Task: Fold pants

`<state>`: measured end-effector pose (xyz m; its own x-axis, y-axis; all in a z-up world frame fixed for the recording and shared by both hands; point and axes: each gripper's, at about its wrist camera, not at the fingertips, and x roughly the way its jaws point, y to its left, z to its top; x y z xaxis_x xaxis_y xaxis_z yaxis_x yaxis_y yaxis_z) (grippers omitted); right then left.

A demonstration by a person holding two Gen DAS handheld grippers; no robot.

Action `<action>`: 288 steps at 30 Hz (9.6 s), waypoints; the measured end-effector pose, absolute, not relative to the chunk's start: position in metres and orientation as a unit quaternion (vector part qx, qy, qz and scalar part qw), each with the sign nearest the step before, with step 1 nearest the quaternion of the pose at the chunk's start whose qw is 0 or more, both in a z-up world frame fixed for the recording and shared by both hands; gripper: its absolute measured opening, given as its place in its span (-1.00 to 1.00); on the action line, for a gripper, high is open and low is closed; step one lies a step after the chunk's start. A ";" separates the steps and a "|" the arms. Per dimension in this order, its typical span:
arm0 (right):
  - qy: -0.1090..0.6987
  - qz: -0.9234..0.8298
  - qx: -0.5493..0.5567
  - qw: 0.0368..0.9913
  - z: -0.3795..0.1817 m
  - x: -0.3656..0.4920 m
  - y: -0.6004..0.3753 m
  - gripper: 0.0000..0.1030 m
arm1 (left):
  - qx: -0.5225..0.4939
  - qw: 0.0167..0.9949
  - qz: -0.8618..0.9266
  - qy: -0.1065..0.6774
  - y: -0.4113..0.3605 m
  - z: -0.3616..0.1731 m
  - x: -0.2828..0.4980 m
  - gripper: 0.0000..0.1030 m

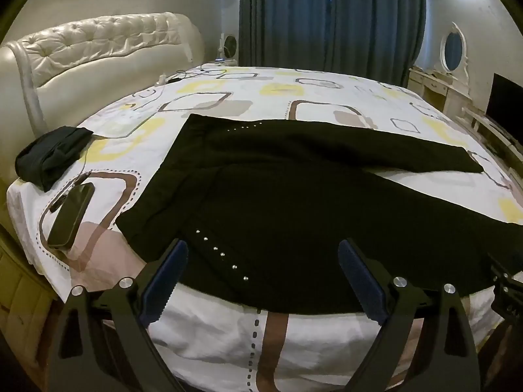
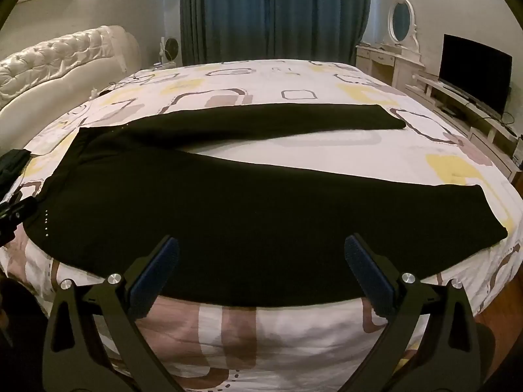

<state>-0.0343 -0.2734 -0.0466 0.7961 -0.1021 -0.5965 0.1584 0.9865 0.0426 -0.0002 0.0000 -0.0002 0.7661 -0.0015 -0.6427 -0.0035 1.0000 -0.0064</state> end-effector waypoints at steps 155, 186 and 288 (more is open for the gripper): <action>0.562 0.320 -0.200 0.736 -0.050 0.431 -0.279 -0.84 | -0.087 0.834 -0.281 0.467 0.191 -0.074 0.403 -0.86; 0.326 0.181 -0.170 0.912 -0.011 0.080 -0.296 -0.85 | -0.133 0.827 -0.413 0.358 0.219 -0.014 0.171 -0.87; 0.557 -0.117 0.042 0.821 -0.056 0.333 -0.471 -0.79 | -0.126 0.825 -0.369 0.409 0.130 -0.058 0.165 0.34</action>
<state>0.3326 -0.4714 -0.0563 0.3515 -0.1450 -0.9249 0.2397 0.9689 -0.0608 0.1645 0.1301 -0.0576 0.3925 -0.7124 -0.5817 0.5060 0.6954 -0.5103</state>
